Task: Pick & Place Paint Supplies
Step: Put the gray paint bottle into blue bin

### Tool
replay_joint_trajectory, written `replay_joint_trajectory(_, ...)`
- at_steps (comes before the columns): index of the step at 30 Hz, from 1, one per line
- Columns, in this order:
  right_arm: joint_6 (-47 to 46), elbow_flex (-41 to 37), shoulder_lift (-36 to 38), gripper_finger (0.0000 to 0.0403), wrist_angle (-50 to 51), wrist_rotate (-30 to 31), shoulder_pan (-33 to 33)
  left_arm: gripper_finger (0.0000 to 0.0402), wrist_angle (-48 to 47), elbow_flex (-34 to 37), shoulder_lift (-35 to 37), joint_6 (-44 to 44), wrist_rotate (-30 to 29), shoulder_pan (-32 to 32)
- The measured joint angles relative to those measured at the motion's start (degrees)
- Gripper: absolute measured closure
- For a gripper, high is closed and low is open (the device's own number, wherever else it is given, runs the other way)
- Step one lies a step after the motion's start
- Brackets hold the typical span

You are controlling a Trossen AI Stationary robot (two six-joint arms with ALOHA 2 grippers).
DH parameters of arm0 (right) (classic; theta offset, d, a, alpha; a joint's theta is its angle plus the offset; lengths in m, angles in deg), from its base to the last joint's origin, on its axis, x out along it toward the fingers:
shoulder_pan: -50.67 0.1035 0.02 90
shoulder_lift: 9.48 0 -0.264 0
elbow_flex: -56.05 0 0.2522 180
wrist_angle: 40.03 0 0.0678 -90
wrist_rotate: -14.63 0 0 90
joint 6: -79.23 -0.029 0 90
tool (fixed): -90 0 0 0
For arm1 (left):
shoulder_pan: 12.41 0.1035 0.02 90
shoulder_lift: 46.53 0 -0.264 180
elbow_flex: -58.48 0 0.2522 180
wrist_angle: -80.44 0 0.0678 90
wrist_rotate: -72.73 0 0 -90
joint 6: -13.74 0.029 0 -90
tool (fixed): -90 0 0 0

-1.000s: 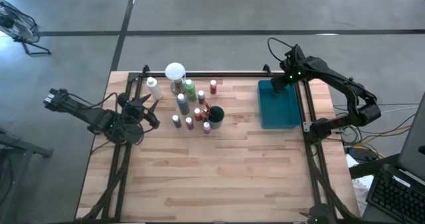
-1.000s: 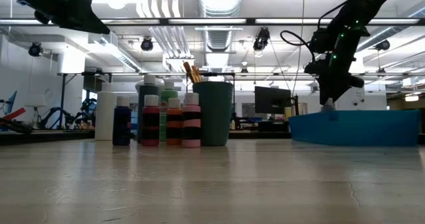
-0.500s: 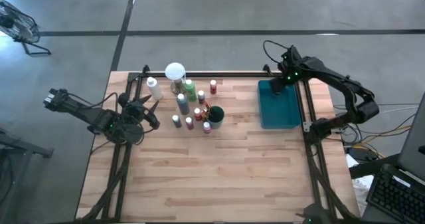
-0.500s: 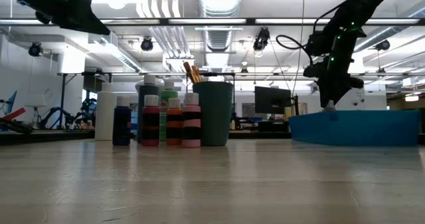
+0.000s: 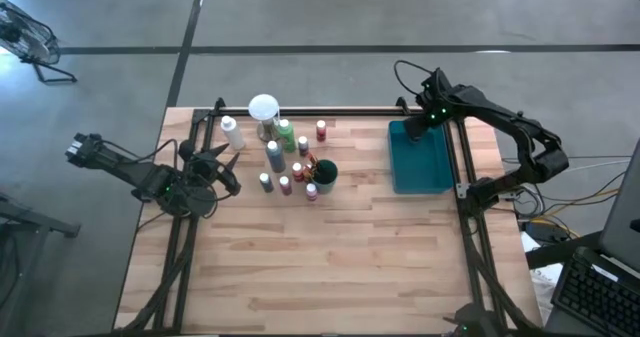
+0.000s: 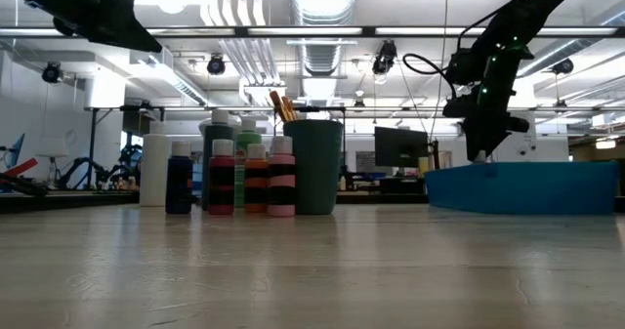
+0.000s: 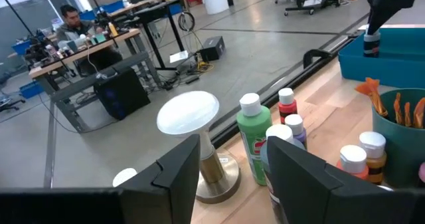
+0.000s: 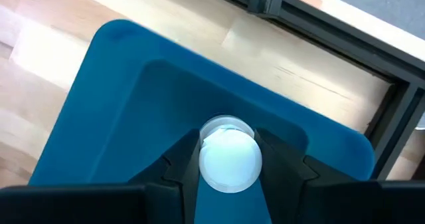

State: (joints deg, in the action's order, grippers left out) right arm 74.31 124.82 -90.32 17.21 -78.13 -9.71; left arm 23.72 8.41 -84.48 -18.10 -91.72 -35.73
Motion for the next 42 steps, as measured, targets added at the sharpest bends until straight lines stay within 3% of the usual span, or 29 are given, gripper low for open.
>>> replay_joint_trajectory(42,2.74,-0.15,-0.44,0.0287,-0.35,-1.57,2.03,0.022,0.02,0.0,0.0,-0.04,0.08,-0.02)
